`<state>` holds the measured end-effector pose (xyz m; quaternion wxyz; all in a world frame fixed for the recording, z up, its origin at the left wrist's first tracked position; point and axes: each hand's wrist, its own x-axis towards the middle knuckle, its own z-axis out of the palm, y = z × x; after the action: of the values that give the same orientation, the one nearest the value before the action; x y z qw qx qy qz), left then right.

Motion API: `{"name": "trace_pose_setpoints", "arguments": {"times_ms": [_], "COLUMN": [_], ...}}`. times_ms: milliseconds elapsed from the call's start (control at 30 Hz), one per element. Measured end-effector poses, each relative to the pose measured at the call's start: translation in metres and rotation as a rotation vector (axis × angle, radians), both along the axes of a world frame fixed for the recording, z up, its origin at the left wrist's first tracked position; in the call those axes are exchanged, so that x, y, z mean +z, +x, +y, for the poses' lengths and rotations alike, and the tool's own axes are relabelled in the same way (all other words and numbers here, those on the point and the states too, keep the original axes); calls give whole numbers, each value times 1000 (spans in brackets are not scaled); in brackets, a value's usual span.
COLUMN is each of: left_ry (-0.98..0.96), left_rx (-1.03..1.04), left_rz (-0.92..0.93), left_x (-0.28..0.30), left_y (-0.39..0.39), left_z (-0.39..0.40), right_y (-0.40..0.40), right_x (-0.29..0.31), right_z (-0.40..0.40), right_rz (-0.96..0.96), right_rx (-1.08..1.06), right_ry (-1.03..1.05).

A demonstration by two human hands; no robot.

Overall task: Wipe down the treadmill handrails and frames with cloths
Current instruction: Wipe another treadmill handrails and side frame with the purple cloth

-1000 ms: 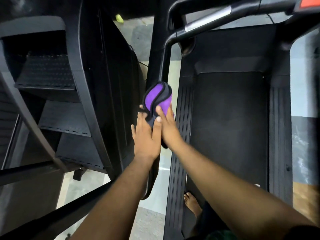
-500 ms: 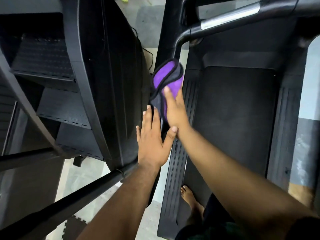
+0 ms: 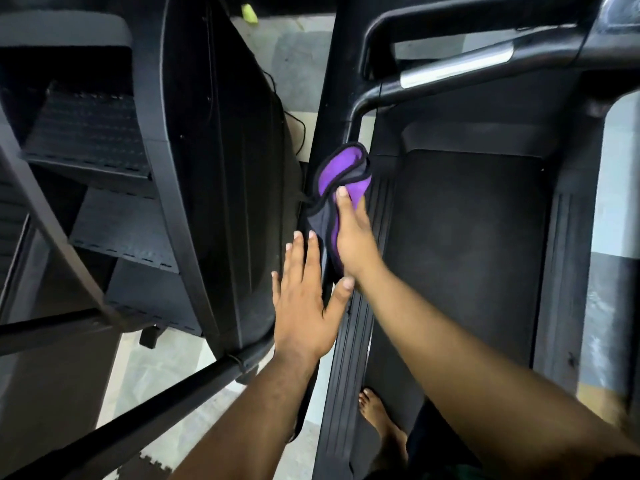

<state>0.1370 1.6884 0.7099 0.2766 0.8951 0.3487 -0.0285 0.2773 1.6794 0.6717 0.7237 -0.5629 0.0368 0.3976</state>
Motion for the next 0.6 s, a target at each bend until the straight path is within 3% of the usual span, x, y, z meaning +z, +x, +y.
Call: {"name": "trace_pose_setpoints", "arguments": {"times_ms": [67, 167, 233, 367, 500, 600], "left_ry": [12, 19, 23, 23, 8, 10], "left_rx": [-12, -4, -7, -12, 6, -1], "left_rz": [1, 1, 18, 23, 37, 15], "left_x": [0, 0, 1, 0, -1, -2], "left_y": [-1, -1, -1, -1, -3, -3], "left_z": [-1, -2, -3, -2, -1, -1], "right_y": [19, 75, 91, 36, -21, 28], "right_x": [-9, -19, -27, -17, -2, 10], "right_z": [6, 34, 39, 15, -10, 21], "right_rz": [-64, 101, 72, 80, -412, -529], "right_rx": [-16, -57, -39, -36, 80, 43], "right_ry": [-6, -59, -136, -55, -82, -270]}}
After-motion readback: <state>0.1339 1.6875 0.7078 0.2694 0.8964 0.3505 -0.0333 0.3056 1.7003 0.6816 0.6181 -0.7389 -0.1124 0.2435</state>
